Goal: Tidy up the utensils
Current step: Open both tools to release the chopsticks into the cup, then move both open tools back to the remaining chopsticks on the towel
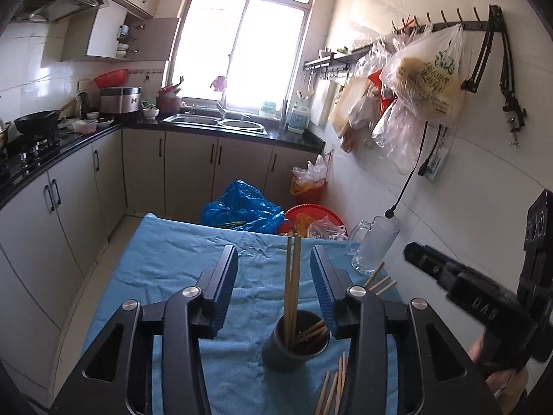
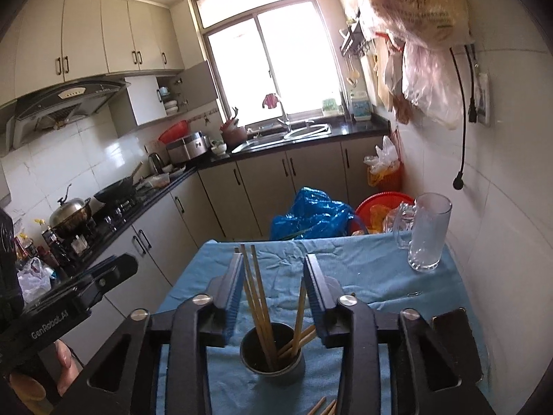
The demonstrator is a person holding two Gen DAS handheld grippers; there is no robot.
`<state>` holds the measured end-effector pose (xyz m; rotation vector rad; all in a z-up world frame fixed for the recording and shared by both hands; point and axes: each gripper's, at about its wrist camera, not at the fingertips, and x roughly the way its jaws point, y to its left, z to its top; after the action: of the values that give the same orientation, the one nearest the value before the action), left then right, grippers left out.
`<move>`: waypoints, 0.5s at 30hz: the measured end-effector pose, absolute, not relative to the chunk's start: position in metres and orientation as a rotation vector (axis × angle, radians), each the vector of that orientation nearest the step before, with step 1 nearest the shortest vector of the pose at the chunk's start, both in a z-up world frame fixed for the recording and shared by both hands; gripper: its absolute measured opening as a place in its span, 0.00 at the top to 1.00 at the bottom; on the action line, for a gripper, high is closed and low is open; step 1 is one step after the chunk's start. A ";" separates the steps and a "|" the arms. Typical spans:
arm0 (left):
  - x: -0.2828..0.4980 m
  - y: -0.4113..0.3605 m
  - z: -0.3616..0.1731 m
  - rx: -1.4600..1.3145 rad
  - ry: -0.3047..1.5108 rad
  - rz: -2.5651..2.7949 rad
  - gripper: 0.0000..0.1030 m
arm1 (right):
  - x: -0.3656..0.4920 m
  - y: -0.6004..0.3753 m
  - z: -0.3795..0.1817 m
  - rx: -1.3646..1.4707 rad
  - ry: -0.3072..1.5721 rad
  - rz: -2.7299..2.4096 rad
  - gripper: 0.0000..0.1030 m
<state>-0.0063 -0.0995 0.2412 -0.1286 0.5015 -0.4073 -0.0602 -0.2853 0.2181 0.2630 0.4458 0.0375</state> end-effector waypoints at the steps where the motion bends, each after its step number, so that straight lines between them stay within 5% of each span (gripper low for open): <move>1: -0.014 -0.095 0.241 -0.125 0.498 -0.404 0.57 | -0.068 -0.285 0.221 0.260 0.440 0.039 0.57; 15: -0.098 -0.087 0.163 -0.017 0.645 -0.440 0.50 | -0.154 -0.320 0.163 0.252 0.630 -0.014 0.42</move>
<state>-0.0978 -0.0869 0.1633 -0.0174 0.6448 -0.4395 -0.1536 -0.3205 0.1631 0.2520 0.6305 -0.0145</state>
